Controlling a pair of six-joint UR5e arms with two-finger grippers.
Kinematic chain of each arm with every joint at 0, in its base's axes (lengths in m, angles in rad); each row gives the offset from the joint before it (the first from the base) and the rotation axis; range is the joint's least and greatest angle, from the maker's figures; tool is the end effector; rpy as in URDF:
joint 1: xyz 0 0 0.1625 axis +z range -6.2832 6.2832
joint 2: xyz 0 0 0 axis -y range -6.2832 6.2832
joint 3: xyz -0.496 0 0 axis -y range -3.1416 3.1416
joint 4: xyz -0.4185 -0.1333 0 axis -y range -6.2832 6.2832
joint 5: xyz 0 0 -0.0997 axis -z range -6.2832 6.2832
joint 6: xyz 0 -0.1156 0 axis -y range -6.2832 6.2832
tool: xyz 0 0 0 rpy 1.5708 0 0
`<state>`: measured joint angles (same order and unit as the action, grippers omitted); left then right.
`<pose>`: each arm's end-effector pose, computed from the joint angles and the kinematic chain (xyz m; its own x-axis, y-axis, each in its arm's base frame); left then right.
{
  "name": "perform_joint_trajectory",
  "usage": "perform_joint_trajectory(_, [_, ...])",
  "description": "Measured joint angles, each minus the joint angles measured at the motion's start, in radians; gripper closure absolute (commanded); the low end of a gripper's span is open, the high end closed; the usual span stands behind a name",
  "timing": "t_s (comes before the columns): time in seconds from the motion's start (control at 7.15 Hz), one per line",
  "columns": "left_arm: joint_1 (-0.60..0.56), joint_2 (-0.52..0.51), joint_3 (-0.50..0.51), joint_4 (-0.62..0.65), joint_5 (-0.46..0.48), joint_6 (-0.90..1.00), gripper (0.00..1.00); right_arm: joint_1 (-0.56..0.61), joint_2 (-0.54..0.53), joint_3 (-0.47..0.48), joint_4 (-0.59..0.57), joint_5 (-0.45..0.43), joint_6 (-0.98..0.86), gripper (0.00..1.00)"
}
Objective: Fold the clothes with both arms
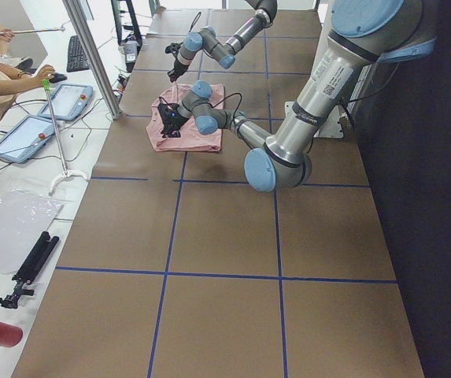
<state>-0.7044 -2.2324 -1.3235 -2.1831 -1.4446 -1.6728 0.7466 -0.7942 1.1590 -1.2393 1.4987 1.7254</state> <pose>0.5425 -0.6550 0.3595 0.3187 -0.4034 -0.8577 0.7609 0.6485 -0.0223 -0.5564 -0.7077 0.3915 0.4469 0.6227 0.6422 -0.7895 0.6121 -0.0442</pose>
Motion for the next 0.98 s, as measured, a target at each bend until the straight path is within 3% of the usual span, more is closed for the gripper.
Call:
perform_joint_trajectory(0.28, [-0.002,0.025,-0.01,-0.102,0.003,-0.006,0.54,0.001,-0.021,0.047,0.035,0.021,0.017,0.34])
perform_joint_trajectory(0.7, [-0.003,0.077,-0.093,-0.144,0.002,-0.019,0.54,-0.107,-0.299,0.431,0.034,0.074,0.182,0.26])
perform_joint_trajectory(0.98, [-0.001,0.087,-0.11,-0.149,0.0,-0.022,0.55,-0.181,-0.414,0.566,0.034,0.069,0.312,0.25])
